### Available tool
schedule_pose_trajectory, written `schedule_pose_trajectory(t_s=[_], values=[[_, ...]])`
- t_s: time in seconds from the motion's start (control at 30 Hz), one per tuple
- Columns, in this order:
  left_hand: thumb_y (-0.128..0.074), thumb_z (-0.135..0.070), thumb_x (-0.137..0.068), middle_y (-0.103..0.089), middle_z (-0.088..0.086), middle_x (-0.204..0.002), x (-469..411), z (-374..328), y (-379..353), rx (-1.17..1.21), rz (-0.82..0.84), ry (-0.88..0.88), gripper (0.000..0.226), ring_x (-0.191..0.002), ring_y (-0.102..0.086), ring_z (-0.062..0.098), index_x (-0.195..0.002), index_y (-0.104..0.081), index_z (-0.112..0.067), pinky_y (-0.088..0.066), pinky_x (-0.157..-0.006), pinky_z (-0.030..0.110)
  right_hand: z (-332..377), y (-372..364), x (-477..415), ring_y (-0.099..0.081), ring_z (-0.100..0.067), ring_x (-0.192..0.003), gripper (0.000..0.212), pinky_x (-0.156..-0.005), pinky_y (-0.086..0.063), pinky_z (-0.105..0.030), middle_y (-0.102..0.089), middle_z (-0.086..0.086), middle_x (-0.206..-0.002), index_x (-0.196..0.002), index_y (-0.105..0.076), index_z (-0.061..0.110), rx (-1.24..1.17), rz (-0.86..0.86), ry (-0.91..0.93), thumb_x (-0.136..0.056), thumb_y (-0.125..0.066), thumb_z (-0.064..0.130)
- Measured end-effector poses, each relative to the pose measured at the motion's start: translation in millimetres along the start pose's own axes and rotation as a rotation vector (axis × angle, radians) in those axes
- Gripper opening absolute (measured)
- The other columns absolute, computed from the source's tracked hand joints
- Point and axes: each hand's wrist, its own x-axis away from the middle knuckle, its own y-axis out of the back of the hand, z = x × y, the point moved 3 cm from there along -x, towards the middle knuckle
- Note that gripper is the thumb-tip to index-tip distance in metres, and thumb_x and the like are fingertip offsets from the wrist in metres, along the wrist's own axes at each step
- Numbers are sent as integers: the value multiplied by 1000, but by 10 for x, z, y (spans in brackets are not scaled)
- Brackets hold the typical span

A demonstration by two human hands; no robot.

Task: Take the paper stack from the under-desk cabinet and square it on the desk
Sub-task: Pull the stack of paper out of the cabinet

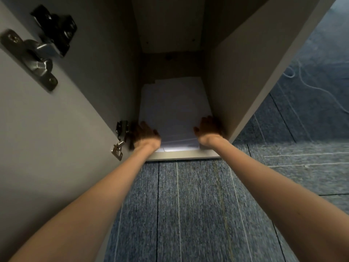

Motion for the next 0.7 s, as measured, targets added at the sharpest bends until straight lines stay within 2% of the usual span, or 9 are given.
schedule_pose_trajectory(t_s=[0.2,0.27,0.33,0.43,0.53,0.6,0.63,0.67,0.7], values=[[-50,-32,-90,-28,18,-155,-75,-25,-14,122,-84,167,66,-144,-25,33,-146,-33,-3,-25,-117,43,34,-210,179,-8,-30,-150,60,-120,-16,-38,-10,-17,-161,-151,-17,7,10,-22,115,-99,-37,27],[-52,-30,-88,-31,19,-154,-103,-14,20,225,-125,236,66,-143,-28,33,-145,-34,-1,-27,-115,44,42,-215,189,-14,-30,-149,57,-120,-17,-37,-15,-15,-160,-150,-22,8,23,-60,142,-98,-37,24],[-54,-29,-85,-37,20,-151,-138,-18,49,325,-153,312,68,-139,-36,35,-144,-35,1,-35,-111,45,17,-151,153,-17,-31,-147,54,-120,-17,-39,-20,-15,-159,-147,-28,7,52,-104,132,-97,-37,25],[-50,-33,-85,-44,21,-146,-221,-59,54,380,-104,357,68,-133,-43,38,-142,-38,1,-42,-106,44,-29,-104,108,-20,-34,-145,55,-118,-21,-43,-22,-19,-156,-146,-28,4,76,-98,86,-97,-37,28],[-46,-26,-91,-50,17,-142,-299,-125,58,575,-4,331,54,-127,-51,35,-138,-45,1,-47,-100,36,-18,-104,91,-27,-36,-141,53,-113,-29,-43,-28,-20,-153,-143,-30,3,62,-74,80,-97,-38,29],[-50,-19,-91,-60,11,-115,-294,-154,98,771,85,288,32,-98,-61,28,-120,-59,-7,-51,-75,23,-11,-80,77,-30,-36,-139,52,-110,-32,-42,-31,-20,-151,-142,-32,3,56,-73,71,-98,-39,29],[-53,-15,-90,-60,10,-96,-270,-166,118,859,151,278,18,-78,-58,23,-104,-65,-12,-49,-62,23,-13,-70,69,-31,-36,-138,51,-108,-33,-42,-32,-20,-150,-141,-33,4,54,-72,62,-98,-39,29],[-55,-12,-89,-58,9,-81,-251,-164,137,930,232,277,15,-67,-53,20,-87,-70,-13,-47,-58,26,-18,-62,59,-32,-36,-137,50,-107,-34,-42,-33,-20,-150,-140,-34,4,52,-74,52,-97,-39,29],[-57,-11,-88,-59,9,-70,-236,-149,136,993,301,292,21,-64,-53,22,-73,-72,-12,-48,-62,29,-23,-58,54,-34,-35,-137,49,-106,-35,-42,-35,-19,-149,-140,-35,5,45,-79,43,-97,-39,28]])
